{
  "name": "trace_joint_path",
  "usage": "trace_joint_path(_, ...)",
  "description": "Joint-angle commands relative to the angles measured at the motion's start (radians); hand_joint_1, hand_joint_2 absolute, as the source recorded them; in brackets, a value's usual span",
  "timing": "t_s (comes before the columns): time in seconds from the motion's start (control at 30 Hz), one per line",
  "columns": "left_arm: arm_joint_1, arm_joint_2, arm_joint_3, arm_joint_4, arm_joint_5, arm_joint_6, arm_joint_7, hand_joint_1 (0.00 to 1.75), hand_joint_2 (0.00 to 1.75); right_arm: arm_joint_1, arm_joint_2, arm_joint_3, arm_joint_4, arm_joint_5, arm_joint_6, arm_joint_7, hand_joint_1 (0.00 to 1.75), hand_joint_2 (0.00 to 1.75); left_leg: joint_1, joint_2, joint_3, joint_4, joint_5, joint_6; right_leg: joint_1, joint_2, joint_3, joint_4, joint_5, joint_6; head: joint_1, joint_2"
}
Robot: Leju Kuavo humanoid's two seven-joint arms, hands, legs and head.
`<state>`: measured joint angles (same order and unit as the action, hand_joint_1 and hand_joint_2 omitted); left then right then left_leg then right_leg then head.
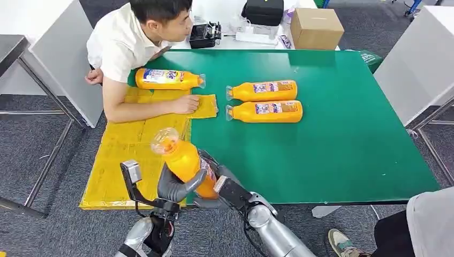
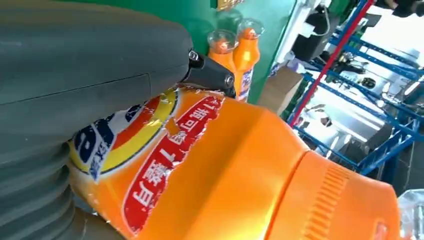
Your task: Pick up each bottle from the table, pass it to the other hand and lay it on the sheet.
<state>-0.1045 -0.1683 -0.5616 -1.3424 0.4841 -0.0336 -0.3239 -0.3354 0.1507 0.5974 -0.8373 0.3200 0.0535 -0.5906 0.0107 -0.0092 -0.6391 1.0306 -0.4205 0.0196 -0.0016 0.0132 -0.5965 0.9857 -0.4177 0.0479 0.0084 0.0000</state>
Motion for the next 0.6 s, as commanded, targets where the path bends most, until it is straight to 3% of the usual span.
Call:
trace_joint_path(0.03, -0.016, 0.064, 0.205, -0.003, -0.258, 0.211, -0.043, 1.75, 1.75, 0.134, -0.074, 0.024, -0.213, 0.13, -0.204, 0.027, 0.0, 0.0, 0.0, 0.0, 0.004, -0.002, 0.0, -0.001, 0.0, -0.001, 0.003, -0.001, -0.001, -0.001, 0.0, 0.0)
trace_joint_path(0.1, 0.013, 0.071, 0.281, -0.041, -0.311, 0.198, -0.028, 1.75, 1.75, 0.19, -0.101, 0.011, -0.284, 0.194, -0.272, 0.04, 0.0, 0.0, 0.0, 0.001, 0.003, -0.001, 0.0, -0.001, 0.0, -0.001, 0.002, -0.001, -0.001, -0.001, 0.0, 0.0)
trace_joint_path(0.2, 0.032, 0.066, 0.312, -0.065, -0.331, 0.175, -0.019, 1.75, 1.75, 0.21, -0.109, -0.001, -0.303, 0.201, -0.27, 0.038, 0.0, 0.0, 0.0, 0.0, 0.004, -0.001, -0.001, 0.0, 0.0, -0.002, 0.004, -0.001, -0.002, -0.001, 0.0, 0.0)
trace_joint_path(0.37, 0.066, 0.071, 0.386, -0.117, -0.671, 0.331, 0.007, 1.75, 1.75, 0.307, -0.131, -0.072, -0.408, 0.341, -0.393, 0.046, 0.0, 0.0, -0.001, 0.0, 0.003, -0.001, -0.001, -0.001, 0.0, -0.002, 0.003, 0.0, -0.002, -0.001, 0.0, 0.0)
trace_joint_path(0.47, 0.06, 0.069, 0.405, -0.118, -0.741, 0.346, 0.009, 1.75, 1.75, 0.325, -0.133, -0.087, -0.434, 0.348, -0.391, 0.046, 0.0, 0.0, 0.0, -0.001, 0.002, -0.001, -0.001, -0.001, 0.0, -0.002, 0.002, 0.0, -0.002, -0.001, 0.0, 0.0)
trace_joint_path(0.6, 0.015, 0.079, 0.376, -0.07, -1.085, 0.45, 0.079, 1.75, 1.75, 0.325, -0.115, -0.115, -0.443, 0.345, -0.371, 0.041, 0.0, 0.0, 0.0, 0.0, 0.0, -0.001, -0.001, -0.001, 0.0, -0.001, 0.0, 0.0, -0.001, -0.001, 0.0, 0.0)
